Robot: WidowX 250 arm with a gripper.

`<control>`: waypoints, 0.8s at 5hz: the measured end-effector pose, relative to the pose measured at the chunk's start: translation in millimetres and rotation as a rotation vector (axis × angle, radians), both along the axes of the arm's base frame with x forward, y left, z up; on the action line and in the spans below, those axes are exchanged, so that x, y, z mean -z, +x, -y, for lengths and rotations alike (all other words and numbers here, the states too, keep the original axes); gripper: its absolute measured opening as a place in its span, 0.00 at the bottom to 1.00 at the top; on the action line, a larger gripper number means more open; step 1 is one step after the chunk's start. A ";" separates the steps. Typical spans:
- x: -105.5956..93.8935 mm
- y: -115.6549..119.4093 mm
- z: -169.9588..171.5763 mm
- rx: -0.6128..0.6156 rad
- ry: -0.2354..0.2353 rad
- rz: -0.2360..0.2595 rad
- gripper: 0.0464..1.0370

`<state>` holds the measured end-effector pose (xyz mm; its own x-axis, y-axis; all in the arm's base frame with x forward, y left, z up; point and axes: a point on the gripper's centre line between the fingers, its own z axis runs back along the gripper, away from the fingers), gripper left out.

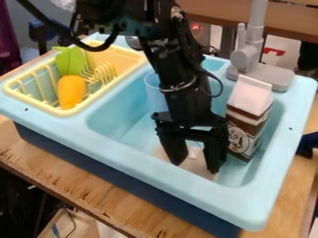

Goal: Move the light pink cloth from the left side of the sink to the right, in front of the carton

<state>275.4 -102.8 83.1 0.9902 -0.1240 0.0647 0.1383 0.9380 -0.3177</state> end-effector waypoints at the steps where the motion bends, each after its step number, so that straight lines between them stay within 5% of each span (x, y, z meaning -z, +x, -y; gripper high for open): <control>1: -4.6 -1.3 -1.3 -0.017 0.013 0.008 0.97; 2: -24.0 1.5 -9.7 -0.041 0.079 0.030 0.96; 4: -74.5 -3.0 -38.4 -0.041 0.306 0.027 0.96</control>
